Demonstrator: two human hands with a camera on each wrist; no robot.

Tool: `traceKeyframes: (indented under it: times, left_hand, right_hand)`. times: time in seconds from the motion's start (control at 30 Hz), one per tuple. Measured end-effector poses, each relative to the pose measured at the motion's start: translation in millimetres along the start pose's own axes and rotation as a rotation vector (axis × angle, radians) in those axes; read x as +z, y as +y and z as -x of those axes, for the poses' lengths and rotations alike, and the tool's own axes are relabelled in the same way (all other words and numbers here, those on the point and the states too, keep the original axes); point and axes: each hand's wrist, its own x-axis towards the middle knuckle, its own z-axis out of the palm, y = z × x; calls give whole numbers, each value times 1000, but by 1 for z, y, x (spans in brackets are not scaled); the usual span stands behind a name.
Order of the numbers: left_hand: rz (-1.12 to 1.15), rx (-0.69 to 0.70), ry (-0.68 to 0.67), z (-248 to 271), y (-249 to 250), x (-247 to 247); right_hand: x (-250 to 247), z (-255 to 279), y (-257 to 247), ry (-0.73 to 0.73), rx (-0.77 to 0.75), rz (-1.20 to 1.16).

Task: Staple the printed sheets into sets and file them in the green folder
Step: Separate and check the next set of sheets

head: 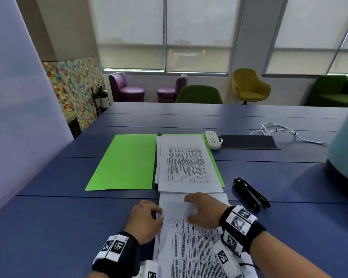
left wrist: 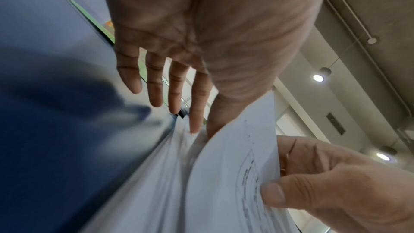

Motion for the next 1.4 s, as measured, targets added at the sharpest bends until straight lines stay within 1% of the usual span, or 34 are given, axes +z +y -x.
traceKeyframes:
  times: [0.1, 0.17, 0.2, 0.23, 0.27, 0.3, 0.33, 0.37, 0.4, 0.47, 0.5, 0.53, 0.6, 0.67, 0.7, 0.77, 0.8, 0.9, 0.93, 0.97, 1.07, 1.13, 1.17, 1.3, 1.4]
  left_hand:
    - [31, 50, 0, 7, 1, 2]
    - [189, 82, 57, 11, 7, 1]
    - [335, 83, 52, 15, 11, -1]
    - [524, 71, 4, 17, 15, -3]
    - [678, 44, -80, 21, 20, -4]
    - [758, 24, -159, 24, 24, -4]
    - [770, 20, -196, 27, 26, -3]
    - [785, 17, -184, 29, 28, -1]
    - [821, 7, -132, 30, 30, -2]
    - [925, -30, 17, 30, 29, -10]
    - [986, -40, 80, 28, 28, -16]
    - [1050, -41, 121, 27, 29, -25]
    - [1160, -2, 167, 26, 38, -42]
    - [1248, 59, 180, 26, 59, -55]
    - [1289, 87, 171, 26, 72, -60]
    - [1333, 131, 162, 26, 97, -72]
    - [1352, 156, 133, 27, 107, -82]
    - [1362, 255, -48, 38, 127, -113]
    - [1332, 290, -67, 41, 131, -122]
    - [1288, 327, -39, 44, 136, -129]
    - [1126, 490, 166, 53, 152, -141]
    - [1046, 585, 226, 55, 157, -142]
    - [1024, 601, 235, 54, 157, -141]
    - [972, 552, 204, 48, 146, -130]
    - [944, 512, 177, 45, 143, -126]
  right_hand:
    - [0, 1, 2, 14, -30, -34]
    - [0, 0, 3, 28, -31, -94]
    - [-1, 0, 2, 45, -36, -102]
    - [-1, -2, 2, 70, -51, -98]
    - [-2, -2, 0, 99, -74, -78]
    - [-3, -2, -3, 131, -102, -58]
    - [-7, 0, -6, 155, -120, -43]
    - [-13, 3, -7, 168, -134, -36]
    - [-23, 7, -5, 154, -103, -30]
    - [-51, 21, 6, 114, 12, -41]
    - [-66, 28, 19, 108, 68, -72]
    - [-78, 37, 31, 110, 115, -163]
    - [-90, 53, 45, 107, 107, -505]
    - [-82, 60, 41, 124, 59, -860]
    - [-74, 65, 31, 148, 50, -925]
    - [-61, 70, 13, 239, 26, -934]
    - [-61, 72, 5, 310, -8, -957]
    - [-86, 88, -16, 543, -115, -1030]
    - [-97, 96, -24, 599, -168, -1026]
    - [-106, 102, -29, 636, -234, -1020]
    - [-119, 117, -41, 697, -390, -993]
    - [-118, 118, -39, 733, -441, -977]
    - [-116, 117, -38, 746, -448, -970]
    - [-113, 115, -31, 729, -504, -985]
    - [-114, 109, -26, 715, -498, -999]
